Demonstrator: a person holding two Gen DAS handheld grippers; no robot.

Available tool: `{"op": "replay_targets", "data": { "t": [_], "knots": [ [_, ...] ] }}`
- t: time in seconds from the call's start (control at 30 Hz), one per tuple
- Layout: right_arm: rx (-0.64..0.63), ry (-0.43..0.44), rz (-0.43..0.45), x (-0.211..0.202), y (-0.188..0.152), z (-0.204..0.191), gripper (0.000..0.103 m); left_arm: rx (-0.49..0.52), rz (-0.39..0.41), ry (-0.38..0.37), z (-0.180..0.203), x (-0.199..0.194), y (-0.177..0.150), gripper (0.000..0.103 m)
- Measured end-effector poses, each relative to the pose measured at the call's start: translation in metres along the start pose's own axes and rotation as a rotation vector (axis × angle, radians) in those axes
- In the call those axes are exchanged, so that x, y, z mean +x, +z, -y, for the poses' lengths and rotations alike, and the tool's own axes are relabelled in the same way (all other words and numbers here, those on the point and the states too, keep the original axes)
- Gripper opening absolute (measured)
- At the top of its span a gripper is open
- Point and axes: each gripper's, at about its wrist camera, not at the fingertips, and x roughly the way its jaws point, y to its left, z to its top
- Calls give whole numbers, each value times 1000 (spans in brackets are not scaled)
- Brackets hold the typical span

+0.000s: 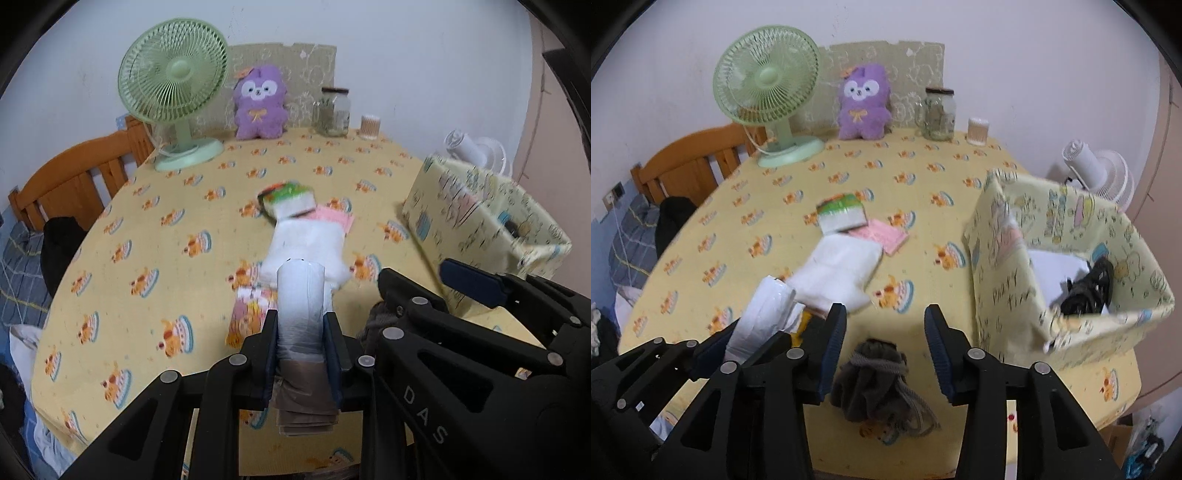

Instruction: Organize soft objects

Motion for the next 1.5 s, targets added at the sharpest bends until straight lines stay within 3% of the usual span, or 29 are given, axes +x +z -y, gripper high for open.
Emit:
{"op": "replay_targets", "data": {
  "t": [0.13,0.27,0.4,0.47,0.53,0.6,1.07,1.5],
  "knots": [
    [27,-7,-28,9,-13,2,54,-2,-16,8,-1,6,-10,24],
    [40,5,-46,18,-20,2,66,-16,-34,5,-3,14,-17,24],
    [53,6,-103,31,-26,2,70,-27,-90,-3,-5,28,-23,24],
    [35,4,-130,38,-28,0,66,-35,-86,-12,-6,28,-23,24],
    [61,46,-131,40,-28,1,49,-43,-87,-23,-7,27,-22,22],
    [66,68,-124,41,-27,1,45,-40,-81,-15,-6,26,-20,22],
    [55,36,-7,-8,27,9,44,14,37,-40,6,-17,41,22],
    [77,-6,93,-52,65,42,44,52,118,-76,41,-44,81,22]
  ]
}}
